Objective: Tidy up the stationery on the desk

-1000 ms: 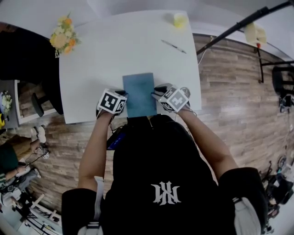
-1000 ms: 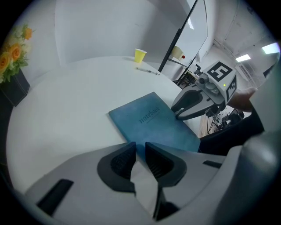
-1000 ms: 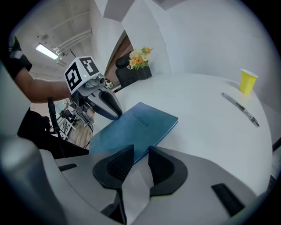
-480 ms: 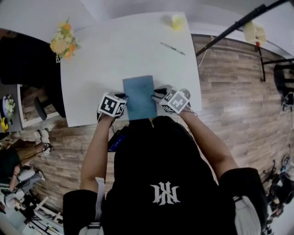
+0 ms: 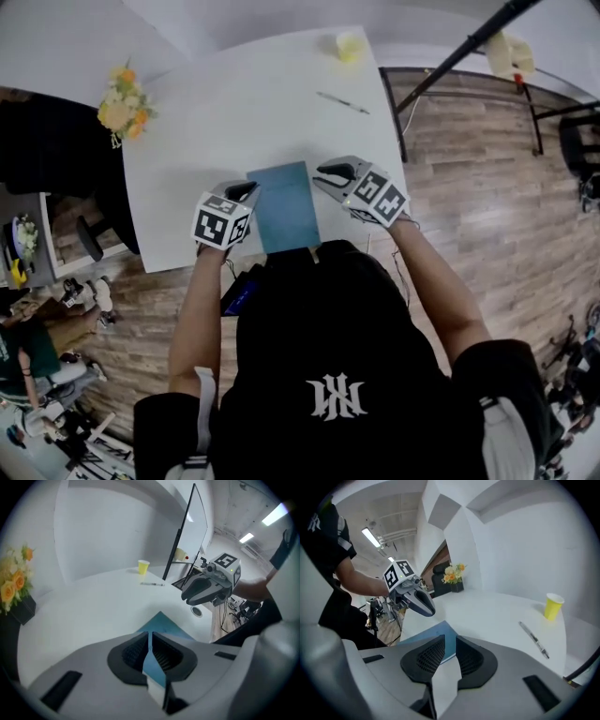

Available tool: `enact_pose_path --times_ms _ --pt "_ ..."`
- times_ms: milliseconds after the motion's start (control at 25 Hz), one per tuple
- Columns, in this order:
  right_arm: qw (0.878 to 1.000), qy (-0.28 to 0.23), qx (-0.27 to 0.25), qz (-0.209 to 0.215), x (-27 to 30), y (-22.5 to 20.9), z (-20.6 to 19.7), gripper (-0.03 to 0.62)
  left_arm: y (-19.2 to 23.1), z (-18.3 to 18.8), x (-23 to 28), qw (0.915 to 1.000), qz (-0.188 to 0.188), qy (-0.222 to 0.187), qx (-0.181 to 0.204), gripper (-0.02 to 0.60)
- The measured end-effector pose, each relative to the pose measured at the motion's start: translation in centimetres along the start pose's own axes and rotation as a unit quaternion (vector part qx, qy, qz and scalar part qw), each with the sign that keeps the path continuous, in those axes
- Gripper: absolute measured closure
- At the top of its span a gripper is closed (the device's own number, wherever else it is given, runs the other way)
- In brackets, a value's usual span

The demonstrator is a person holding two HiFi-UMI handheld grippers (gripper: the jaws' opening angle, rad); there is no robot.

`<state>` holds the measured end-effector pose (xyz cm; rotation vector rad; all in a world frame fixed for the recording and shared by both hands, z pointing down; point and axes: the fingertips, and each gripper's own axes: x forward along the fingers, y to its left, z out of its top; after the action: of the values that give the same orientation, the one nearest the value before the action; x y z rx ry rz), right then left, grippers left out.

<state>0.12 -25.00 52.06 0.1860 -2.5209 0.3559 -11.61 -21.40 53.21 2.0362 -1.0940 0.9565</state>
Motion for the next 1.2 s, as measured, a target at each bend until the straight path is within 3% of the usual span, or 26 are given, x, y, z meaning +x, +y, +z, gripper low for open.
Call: enact_pose_path --times_ms 280,560,880,1200 --pt "0.997 -0.056 -0.024 -0.05 -3.8 -3.6 4.0 0.514 -2.1 8.4 0.0 0.9954 -0.021 -0.072 0.059 0.575" --pt "0.993 -0.052 -0.052 -0.098 -6.1 -7.9 5.1 0.511 -4.1 13.6 2.9 0.9906 -0.049 -0.093 0.088 0.578" --pt "0.99 -0.023 -0.061 -0.125 -5.8 -12.8 5.2 0.492 -4.3 15.7 6.4 0.9902 -0.062 -0.093 0.084 0.578" --pt "0.989 0.016 -0.07 -0.127 -3.1 -16.8 4.1 0.456 -2.7 15.7 8.6 0.9913 -0.062 -0.093 0.069 0.578"
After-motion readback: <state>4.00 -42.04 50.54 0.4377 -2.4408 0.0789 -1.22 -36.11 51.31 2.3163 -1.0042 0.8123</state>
